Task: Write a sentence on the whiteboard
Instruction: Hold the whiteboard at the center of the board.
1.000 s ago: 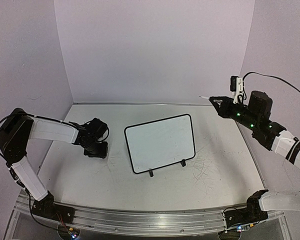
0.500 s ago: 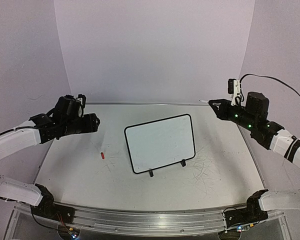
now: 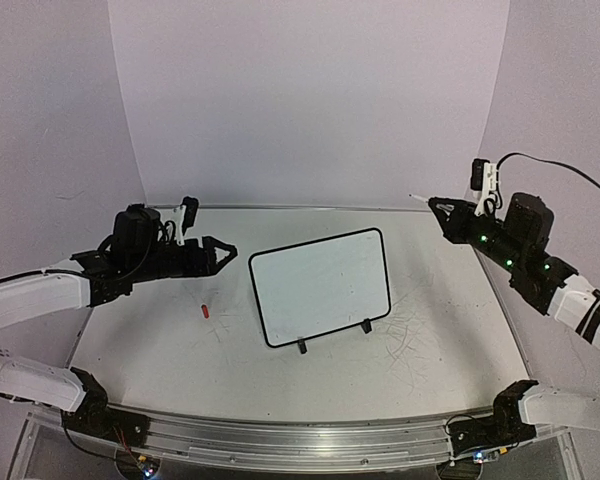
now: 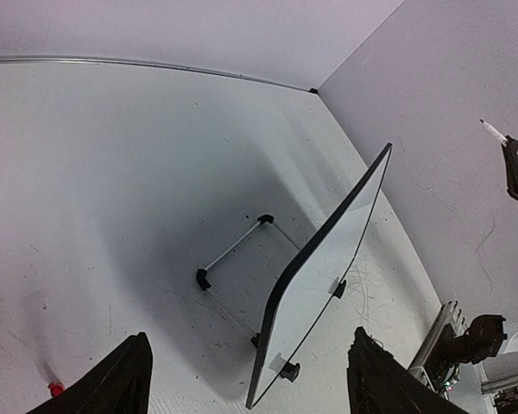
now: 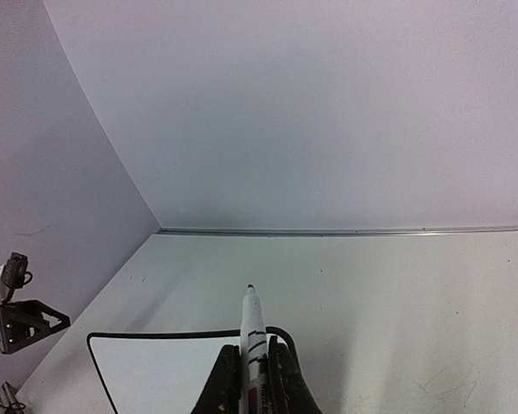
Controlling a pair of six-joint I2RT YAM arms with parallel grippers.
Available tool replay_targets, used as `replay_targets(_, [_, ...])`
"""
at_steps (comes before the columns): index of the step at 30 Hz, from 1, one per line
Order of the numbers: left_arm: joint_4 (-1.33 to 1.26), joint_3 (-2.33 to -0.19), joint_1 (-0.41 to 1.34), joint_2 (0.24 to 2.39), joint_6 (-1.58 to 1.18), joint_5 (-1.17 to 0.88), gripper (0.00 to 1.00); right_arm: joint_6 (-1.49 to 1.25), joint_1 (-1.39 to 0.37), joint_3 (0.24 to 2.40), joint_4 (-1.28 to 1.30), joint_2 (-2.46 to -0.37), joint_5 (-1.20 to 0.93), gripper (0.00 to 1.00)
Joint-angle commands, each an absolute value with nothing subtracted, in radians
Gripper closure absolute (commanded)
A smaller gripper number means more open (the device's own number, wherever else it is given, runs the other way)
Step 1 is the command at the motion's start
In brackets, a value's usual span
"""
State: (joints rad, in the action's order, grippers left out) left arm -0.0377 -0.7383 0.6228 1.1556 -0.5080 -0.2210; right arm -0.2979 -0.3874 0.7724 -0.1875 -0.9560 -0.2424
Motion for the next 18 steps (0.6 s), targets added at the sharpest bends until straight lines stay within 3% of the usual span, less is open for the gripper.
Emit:
replay_targets(1, [-0.156,-0.717,0.623,1.132,-0.548,-0.259,0.21,-0.254,-0.387,0.758,-0.225,-0.929,-0.198,1.0])
replay_targets(12, [-0.18,-0.707,0.599,1.218,-0.494,-0.335,0.19,-0.13,-0.414,0.854,-0.025,-0.997,-0.043,1.0])
replay_targets(18, [-0.252,-0.701,0.557,1.266,-0.469,-0.477,0.2,-0.039,-0.588,0.947,0.0,-1.058,-0.036,1.0])
